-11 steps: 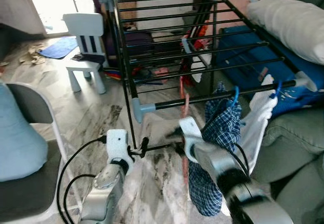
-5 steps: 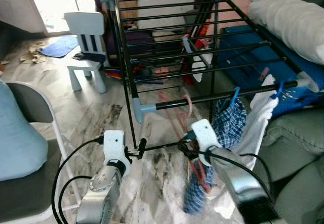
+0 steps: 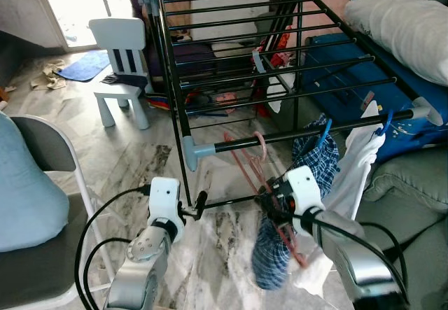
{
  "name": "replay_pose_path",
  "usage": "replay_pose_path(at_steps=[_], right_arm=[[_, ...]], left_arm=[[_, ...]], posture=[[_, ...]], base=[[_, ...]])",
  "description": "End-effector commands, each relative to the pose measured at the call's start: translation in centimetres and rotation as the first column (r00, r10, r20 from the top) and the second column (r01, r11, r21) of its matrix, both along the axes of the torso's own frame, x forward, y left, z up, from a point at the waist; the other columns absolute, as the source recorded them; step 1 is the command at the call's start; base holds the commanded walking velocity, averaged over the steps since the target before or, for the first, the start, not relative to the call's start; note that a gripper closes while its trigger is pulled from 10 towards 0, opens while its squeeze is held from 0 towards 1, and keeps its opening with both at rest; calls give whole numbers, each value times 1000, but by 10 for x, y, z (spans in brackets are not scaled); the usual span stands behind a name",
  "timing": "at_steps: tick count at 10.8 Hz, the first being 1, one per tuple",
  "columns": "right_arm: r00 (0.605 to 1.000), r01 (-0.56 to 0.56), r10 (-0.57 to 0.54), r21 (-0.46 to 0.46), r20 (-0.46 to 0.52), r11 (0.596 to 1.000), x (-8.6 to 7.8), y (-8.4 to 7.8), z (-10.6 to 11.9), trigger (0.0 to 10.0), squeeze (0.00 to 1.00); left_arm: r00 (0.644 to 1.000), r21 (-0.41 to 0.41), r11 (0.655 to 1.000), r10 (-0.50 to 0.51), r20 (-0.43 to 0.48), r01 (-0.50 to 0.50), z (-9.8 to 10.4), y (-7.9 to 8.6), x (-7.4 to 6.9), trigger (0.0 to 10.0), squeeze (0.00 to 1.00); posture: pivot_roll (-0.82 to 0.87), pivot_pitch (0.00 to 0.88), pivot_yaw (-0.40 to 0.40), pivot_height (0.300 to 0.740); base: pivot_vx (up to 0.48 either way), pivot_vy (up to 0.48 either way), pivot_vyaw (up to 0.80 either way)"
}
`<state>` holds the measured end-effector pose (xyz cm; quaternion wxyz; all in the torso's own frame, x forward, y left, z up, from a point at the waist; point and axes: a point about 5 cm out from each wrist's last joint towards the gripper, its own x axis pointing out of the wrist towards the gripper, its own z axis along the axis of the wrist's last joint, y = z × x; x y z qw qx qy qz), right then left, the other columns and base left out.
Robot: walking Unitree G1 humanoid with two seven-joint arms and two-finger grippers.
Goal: Hang hanger
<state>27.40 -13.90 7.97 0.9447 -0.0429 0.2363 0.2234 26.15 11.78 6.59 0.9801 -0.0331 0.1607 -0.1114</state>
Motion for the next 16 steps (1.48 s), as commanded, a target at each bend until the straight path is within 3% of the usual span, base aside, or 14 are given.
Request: replay_pose_path(at_steps=[1,6,16], right_arm=[[1000,-15,15,9,7,1000,-2,2,4,10000,1000],[999,-54,54,6,-9,999,-4,7,3,10000,1000],[997,-72,72,11,-5,997,0,15,3,10000,1000]], left_arm=[[1000,13,1000,-19,4,19,2,0,2,10000,0],[999,30,998,-46,6,46,2,-3,2,10000,0],[999,31,998,-52,4,51,1,-6,5,10000,0]], posture=[[-121,0,45,740],[-113,0,47,740],[-115,0,48,740]], base=[[0,0,0],[-158,0,0],[-377,0,0]])
